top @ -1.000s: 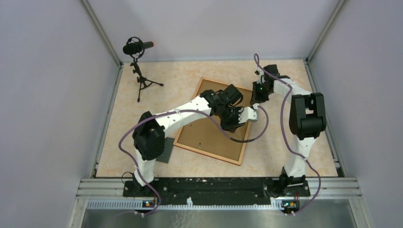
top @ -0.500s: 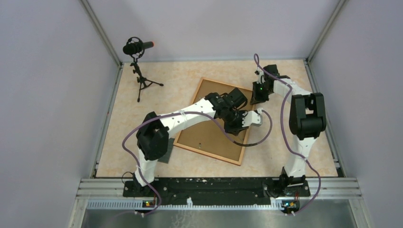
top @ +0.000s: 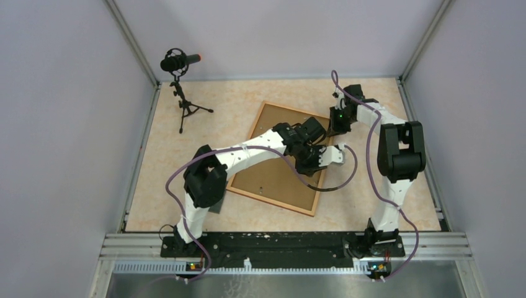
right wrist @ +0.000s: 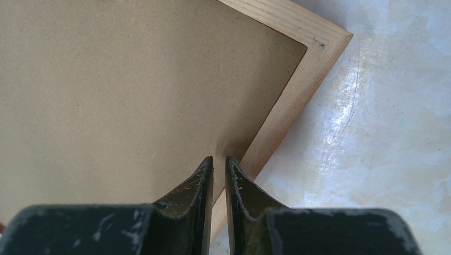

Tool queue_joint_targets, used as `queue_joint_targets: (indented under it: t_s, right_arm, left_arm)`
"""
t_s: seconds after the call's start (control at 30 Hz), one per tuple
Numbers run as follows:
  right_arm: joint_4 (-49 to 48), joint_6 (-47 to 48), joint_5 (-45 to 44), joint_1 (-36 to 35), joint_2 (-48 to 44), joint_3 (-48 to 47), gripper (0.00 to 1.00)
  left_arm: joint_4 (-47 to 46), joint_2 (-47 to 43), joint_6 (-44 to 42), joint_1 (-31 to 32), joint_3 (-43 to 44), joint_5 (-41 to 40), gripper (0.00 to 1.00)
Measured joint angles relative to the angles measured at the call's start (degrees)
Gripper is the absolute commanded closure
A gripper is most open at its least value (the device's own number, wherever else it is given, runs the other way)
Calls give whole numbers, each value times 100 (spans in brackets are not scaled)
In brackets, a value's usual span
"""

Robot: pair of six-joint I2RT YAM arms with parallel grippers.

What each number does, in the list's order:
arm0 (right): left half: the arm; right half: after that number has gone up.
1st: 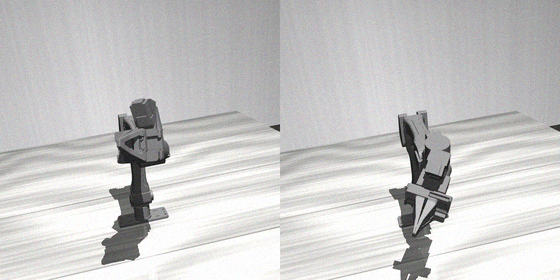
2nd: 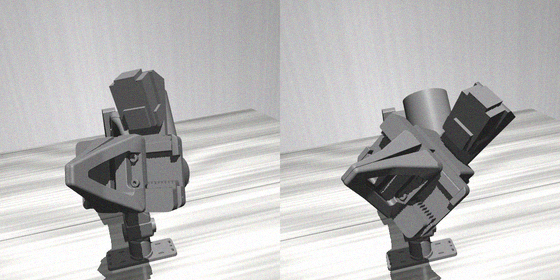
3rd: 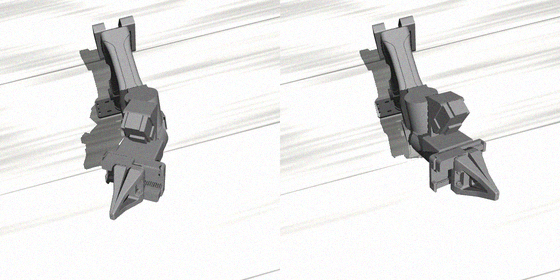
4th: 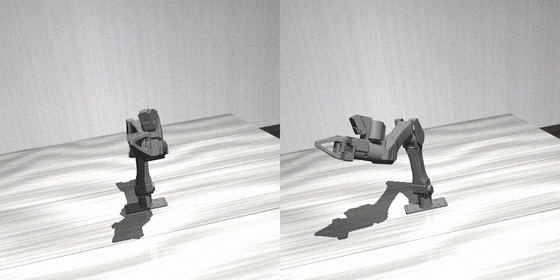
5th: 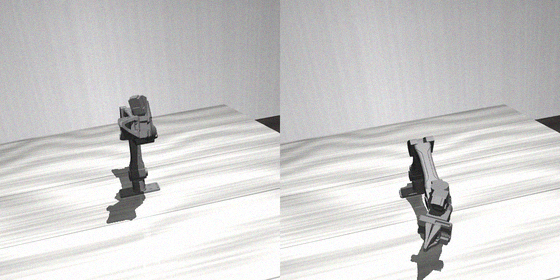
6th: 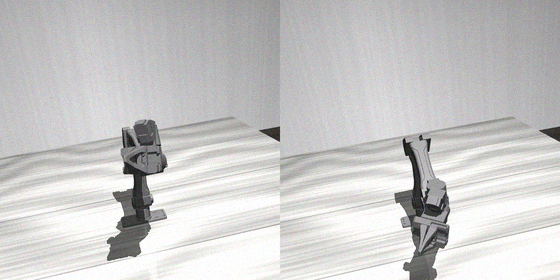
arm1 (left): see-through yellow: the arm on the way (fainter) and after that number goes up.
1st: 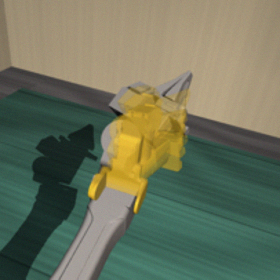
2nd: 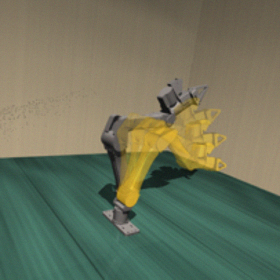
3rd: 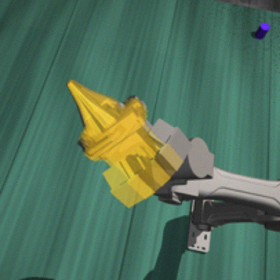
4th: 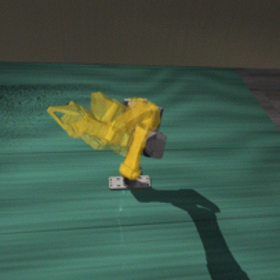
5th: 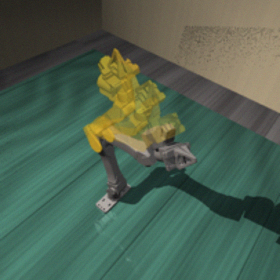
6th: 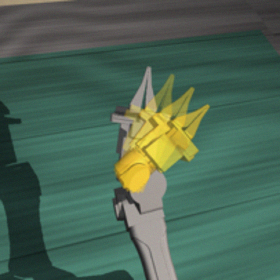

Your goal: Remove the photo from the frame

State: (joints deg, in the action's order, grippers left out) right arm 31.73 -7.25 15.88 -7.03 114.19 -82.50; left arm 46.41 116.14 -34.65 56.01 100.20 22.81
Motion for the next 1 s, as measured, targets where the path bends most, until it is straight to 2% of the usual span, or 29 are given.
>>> queue_joint_targets:
  t_s: [1.0]
  right_arm:
    - [-57, 0, -2, -24, 85, 2, 86]
  left_arm:
    - [-17, 9, 181, 111, 44, -664, 100]
